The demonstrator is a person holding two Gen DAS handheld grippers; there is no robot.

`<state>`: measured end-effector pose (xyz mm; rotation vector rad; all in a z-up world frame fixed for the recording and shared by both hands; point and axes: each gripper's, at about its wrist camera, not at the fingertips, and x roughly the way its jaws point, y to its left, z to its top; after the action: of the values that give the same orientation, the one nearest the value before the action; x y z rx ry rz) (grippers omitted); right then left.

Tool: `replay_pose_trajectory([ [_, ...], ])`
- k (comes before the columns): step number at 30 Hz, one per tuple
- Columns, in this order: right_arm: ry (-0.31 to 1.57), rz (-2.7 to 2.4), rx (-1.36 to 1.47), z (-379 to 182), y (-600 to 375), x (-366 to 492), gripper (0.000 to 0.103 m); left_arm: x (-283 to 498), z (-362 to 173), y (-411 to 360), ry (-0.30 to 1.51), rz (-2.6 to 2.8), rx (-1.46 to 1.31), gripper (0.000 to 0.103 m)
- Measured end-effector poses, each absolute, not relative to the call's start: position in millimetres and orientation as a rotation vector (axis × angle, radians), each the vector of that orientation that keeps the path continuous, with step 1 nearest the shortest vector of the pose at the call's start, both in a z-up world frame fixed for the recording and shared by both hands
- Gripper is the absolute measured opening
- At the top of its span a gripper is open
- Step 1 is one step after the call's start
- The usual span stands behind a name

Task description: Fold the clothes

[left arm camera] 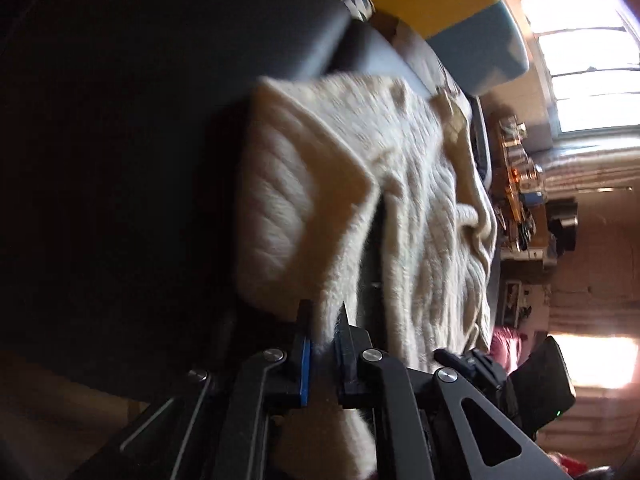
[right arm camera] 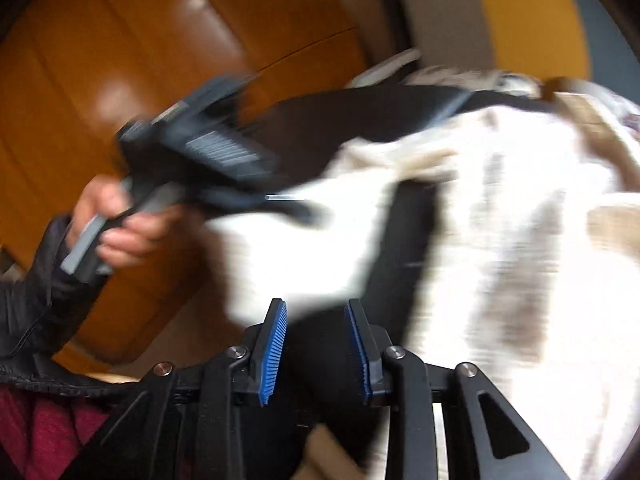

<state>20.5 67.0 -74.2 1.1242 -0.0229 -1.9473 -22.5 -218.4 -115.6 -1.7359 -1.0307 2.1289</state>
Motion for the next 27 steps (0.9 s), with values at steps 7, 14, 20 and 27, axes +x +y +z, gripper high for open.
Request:
replay_pose_trajectory([
  [7,0.075,-2.223,1.199,-56,95,-64,0.030,22,-116,-349,-1.302,2.333,-1.670,0.009],
  [14,0.284,-2.258,1.229,-57,44,-154,0.030,37,-132,-391,-1.374,2.452,-1.688,0.009],
  [20,0.553,-2.209,1.402,-104,3,-215,0.030,21,-156,-401,-1.338,2.450,-1.783,0.009],
  [27,0.444,-2.368,1.498,-127,-5,-283,0.031,-25,-162,-419,-1.316,2.479,-1.740,0.009],
])
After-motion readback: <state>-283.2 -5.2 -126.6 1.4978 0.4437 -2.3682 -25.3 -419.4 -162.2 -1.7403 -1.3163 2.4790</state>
